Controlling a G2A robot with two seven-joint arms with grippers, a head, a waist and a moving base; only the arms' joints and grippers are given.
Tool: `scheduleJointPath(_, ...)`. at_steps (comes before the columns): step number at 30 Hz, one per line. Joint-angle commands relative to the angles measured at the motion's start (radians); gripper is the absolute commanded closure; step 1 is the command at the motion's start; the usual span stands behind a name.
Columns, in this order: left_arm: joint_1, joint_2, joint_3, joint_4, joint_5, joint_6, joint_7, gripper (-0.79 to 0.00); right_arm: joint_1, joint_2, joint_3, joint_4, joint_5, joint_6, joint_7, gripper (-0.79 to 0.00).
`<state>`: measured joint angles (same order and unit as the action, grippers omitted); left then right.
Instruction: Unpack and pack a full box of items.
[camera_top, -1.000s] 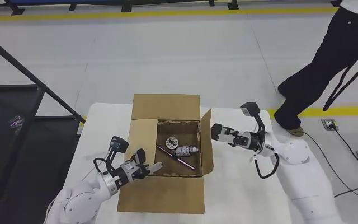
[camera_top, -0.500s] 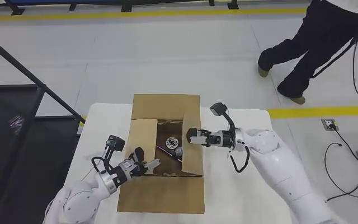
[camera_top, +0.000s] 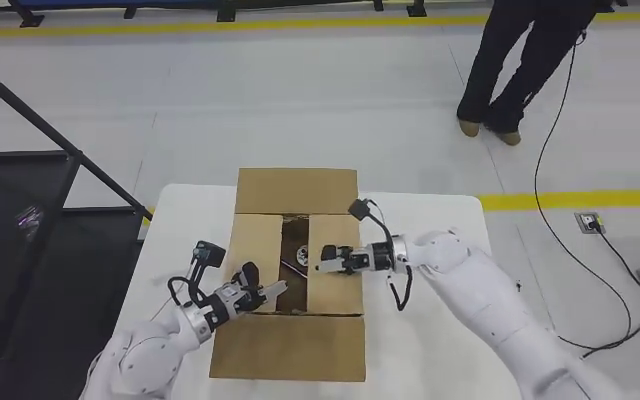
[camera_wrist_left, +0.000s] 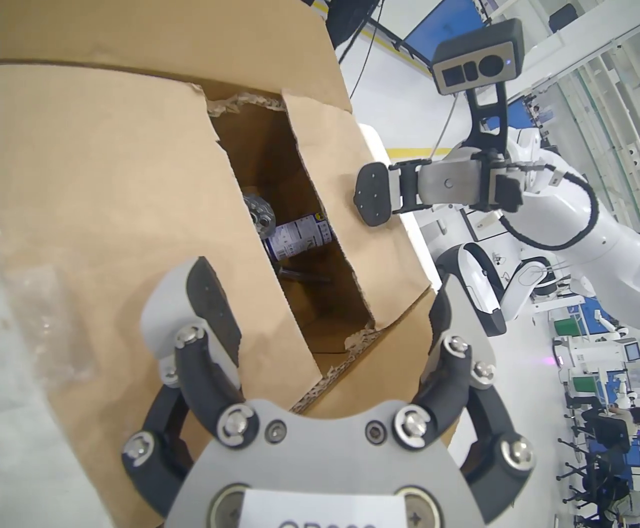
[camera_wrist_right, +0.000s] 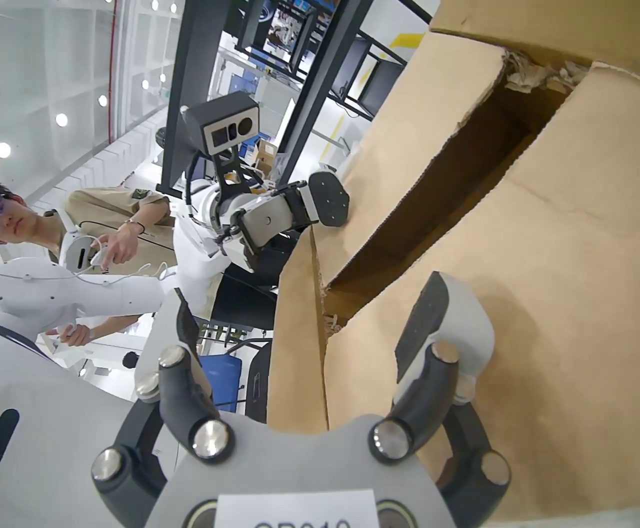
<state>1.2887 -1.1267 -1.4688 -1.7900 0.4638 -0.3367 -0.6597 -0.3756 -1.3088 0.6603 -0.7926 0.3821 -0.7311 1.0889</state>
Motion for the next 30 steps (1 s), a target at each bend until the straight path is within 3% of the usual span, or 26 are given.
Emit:
scheduleJointPath(1,-0.002,0.001,0.0,0.002,0.003,0.003,0.003,-0.785,0.012,-0.008,-0.018,0.018,-0.009,0.003,0.003,-0.785)
scheduleJointPath(7,0.006,0.004,-0.015,-0.007,-0.018,0.001,0.034,-0.785,0.037,-0.024,-0.047,0.043,-0.001,-0.011,-0.011,-0.785)
scheduleJointPath(14,0.058,0.015,-0.094,-0.082,-0.104,-0.039,0.024,-0.785,0.053,-0.006,-0.047,-0.003,0.031,-0.052,-0.052,-0.785)
scheduleJointPath(22,0.161,0.036,-0.275,-0.146,-0.26,-0.109,-0.035,-0.785,0.079,0.017,-0.046,-0.029,0.055,-0.122,-0.122,-0.785)
scheduleJointPath(30,0.287,0.057,-0.47,-0.066,-0.412,-0.254,-0.14,-0.785,0.124,0.003,-0.012,0.085,0.175,-0.198,-0.198,-0.785)
